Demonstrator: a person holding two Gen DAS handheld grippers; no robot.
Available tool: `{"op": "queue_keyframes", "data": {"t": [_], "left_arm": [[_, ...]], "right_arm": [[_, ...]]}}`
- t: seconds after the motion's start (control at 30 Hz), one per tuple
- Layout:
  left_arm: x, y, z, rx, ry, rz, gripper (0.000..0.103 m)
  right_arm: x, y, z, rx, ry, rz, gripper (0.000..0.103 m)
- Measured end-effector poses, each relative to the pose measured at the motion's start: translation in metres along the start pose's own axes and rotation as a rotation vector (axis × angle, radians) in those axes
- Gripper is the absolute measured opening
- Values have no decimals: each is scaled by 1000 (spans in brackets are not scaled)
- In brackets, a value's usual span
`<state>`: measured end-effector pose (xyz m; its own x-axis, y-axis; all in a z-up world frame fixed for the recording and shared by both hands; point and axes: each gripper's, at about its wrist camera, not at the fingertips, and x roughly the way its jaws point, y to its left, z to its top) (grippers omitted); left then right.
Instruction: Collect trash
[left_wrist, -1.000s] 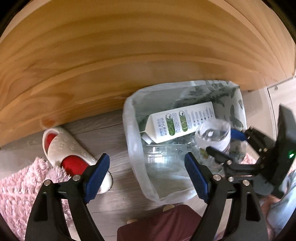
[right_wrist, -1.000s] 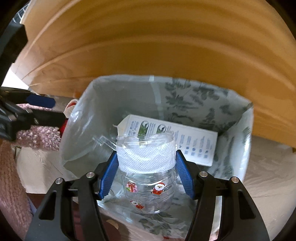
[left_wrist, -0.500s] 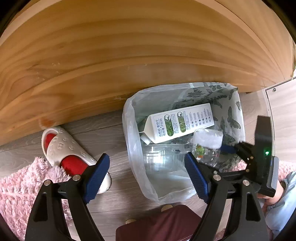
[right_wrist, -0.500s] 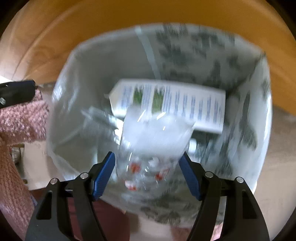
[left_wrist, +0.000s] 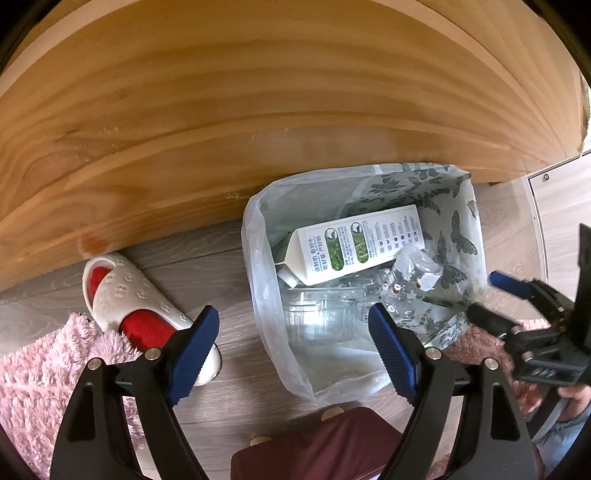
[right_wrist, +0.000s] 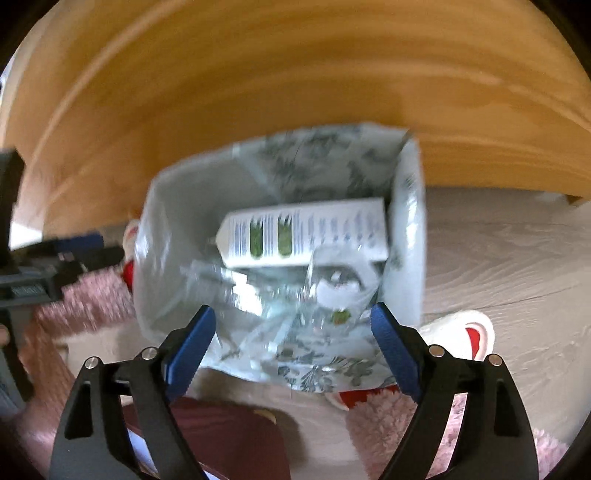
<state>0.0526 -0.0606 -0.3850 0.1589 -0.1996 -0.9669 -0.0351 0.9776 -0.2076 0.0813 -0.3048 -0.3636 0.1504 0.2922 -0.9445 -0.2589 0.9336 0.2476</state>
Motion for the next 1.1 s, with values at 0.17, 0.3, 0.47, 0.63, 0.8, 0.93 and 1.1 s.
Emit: {"op": "queue_keyframes", "data": {"t": [0.17,0.3,0.47,0.63,0.8,0.93,1.1], "left_arm": [[0,0,0,2,0,2,80],[-1,0,-1,3,-2,6,80],[-4,-1,-3,10,-14,14,86],[-14,-3,-4,21,-56,1,90],[-26,-9,-8,44,-121,-29,95],[-30,-13,-10,65,-142,-33,95],[-33,-11,-8,54,-152,-34,95]], "right_arm": [[-5,0,-2,-1,-12,-38,89],[0,5,-5,-42,-4,-63,95],[-2,10,-8,-63,-13,-84,95],[-7,11,-10,-64,-38,-108,95],[-12,14,-10,-56,-63,-122,95],[-16,17,-10,-55,-85,-132,95],[-18,18,-9,-50,-92,-136,95]]}}
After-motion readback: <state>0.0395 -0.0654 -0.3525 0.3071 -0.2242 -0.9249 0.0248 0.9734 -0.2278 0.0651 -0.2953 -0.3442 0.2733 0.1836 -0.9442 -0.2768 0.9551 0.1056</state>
